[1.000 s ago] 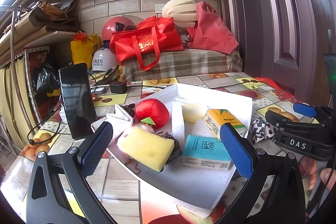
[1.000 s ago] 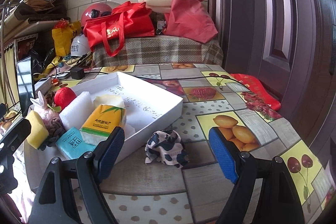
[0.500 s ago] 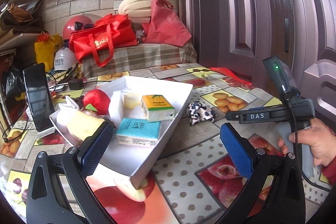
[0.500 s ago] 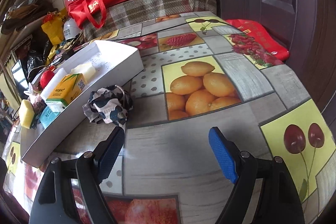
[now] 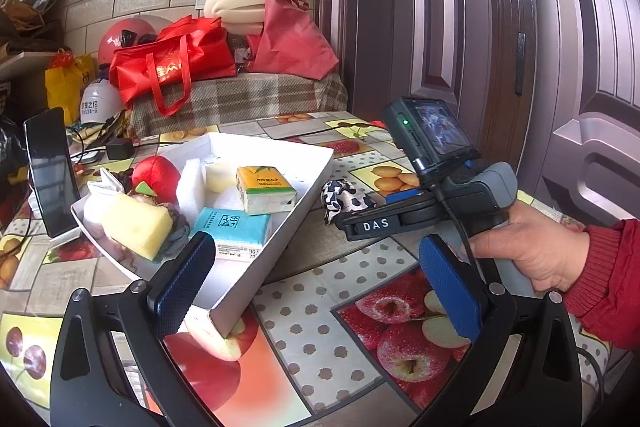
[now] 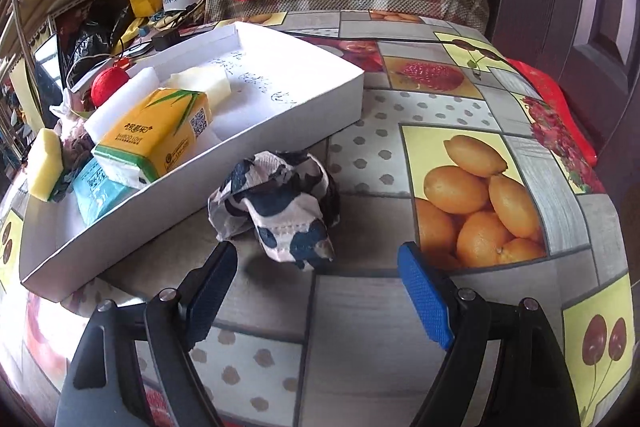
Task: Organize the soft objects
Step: 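Grasp the cow-print cloth with the right tool while the left grasps the tissue pack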
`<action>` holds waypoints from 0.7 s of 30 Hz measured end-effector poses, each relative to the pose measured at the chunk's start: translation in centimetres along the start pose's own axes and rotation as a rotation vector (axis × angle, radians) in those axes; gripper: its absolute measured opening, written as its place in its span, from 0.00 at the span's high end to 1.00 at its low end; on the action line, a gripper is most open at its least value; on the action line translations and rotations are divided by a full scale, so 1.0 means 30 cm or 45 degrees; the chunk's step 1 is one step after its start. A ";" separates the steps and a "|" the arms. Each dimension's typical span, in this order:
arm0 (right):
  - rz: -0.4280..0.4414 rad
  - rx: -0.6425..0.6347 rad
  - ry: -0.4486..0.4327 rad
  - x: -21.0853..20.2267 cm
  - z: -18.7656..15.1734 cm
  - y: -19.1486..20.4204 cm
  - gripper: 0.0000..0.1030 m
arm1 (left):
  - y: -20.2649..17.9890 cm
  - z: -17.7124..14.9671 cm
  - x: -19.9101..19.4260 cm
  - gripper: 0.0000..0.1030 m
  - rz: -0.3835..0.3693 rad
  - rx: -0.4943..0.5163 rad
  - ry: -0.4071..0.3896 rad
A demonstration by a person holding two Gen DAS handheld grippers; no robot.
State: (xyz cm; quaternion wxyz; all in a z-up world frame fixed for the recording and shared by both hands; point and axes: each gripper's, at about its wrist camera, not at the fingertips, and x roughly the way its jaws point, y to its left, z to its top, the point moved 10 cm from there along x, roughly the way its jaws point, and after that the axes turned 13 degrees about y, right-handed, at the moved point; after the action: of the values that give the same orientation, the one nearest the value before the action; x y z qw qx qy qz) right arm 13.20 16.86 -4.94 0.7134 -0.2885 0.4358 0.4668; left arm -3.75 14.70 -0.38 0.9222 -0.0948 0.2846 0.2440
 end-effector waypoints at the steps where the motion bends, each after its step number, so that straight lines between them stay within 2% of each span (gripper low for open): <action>1: -0.002 -0.008 -0.004 0.007 0.016 0.007 0.19 | -0.001 0.000 0.000 0.00 0.001 0.001 0.001; 8: -0.072 -0.123 0.001 0.045 0.078 0.067 0.22 | 0.004 -0.005 0.003 0.00 -0.006 -0.006 0.011; 10: -0.065 -0.137 -0.003 0.048 0.090 0.071 0.31 | 0.004 -0.008 0.009 0.00 -0.005 -0.004 0.015; 13: -0.011 -0.137 0.003 0.056 0.099 0.074 0.39 | 0.004 -0.009 0.008 0.00 -0.004 -0.004 0.015; 16: 0.011 -0.128 -0.012 0.048 0.100 0.077 0.55 | 0.002 -0.008 0.012 0.00 -0.005 -0.006 0.016; 18: 0.025 -0.117 -0.029 0.039 0.100 0.073 0.61 | 0.002 -0.008 0.010 0.00 -0.005 -0.006 0.014; 21: 0.015 -0.098 -0.078 0.012 0.102 0.067 0.64 | 0.002 -0.007 0.011 0.00 -0.007 -0.008 0.013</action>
State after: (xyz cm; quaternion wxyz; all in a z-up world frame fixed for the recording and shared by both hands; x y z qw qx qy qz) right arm 12.51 20.30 -3.89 0.7120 -0.2987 0.3973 0.4961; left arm -3.65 14.83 -0.75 0.9211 -0.0996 0.2881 0.2421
